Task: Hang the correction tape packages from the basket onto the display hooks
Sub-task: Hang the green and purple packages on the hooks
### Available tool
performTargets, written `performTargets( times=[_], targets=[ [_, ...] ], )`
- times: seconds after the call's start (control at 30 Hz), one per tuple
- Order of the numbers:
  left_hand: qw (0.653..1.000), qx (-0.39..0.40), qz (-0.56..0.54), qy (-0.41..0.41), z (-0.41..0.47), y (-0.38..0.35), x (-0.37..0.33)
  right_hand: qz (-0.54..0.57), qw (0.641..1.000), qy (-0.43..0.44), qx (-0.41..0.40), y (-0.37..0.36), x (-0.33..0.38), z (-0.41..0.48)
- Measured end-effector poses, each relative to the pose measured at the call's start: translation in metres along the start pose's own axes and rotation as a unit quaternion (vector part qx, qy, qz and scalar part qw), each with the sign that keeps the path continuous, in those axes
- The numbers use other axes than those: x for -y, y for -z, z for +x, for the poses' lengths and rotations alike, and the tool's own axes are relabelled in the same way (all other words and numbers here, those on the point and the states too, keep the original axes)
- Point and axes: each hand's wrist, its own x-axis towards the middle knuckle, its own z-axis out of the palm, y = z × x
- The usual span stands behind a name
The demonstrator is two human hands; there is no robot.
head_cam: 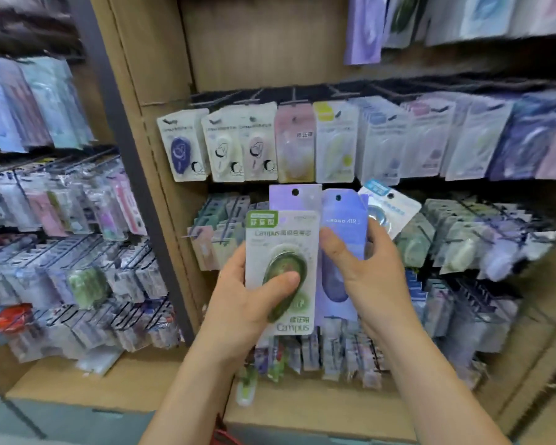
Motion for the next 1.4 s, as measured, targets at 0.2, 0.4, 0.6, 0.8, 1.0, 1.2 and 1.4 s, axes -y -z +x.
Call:
performTargets(
  times=[0.2,0.4,0.6,0.8,1.0,1.2,1.4],
  targets=[
    [0.997,0.028,-0.047,-0.048,0.051,-0.086,-0.020,0.025,0.999,0.045,-0.001,0.065,0.035,0.061],
    [0.992,0.021,-0.092,-0.088,0.089,-0.142,-0.034,0.011,0.990,0.138,-0.035,0.111,0.069,0.092],
    [0.988,0.058,-0.068,-0.123,0.125,-0.166,-0.067,-0.012,0.976,0.211,-0.058,0.143,0.106,0.124],
    [0.979,0.024,-0.006,-0.201,0.178,-0.178,-0.111,-0.011,0.973,0.218,-0.074,0.167,0.129,0.171],
    [0.966,0.096,0.069,-0.230,0.272,-0.208,-0.137,-0.025,0.972,0.199,-0.122,0.187,0.146,0.216],
    [0.958,0.143,0.086,-0.231,0.321,-0.239,-0.155,-0.045,0.971,0.186,-0.142,0.188,0.155,0.232],
    [0.957,0.125,0.129,-0.228,0.340,-0.246,-0.153,-0.055,0.972,0.179,-0.145,0.182,0.154,0.240]
  ],
)
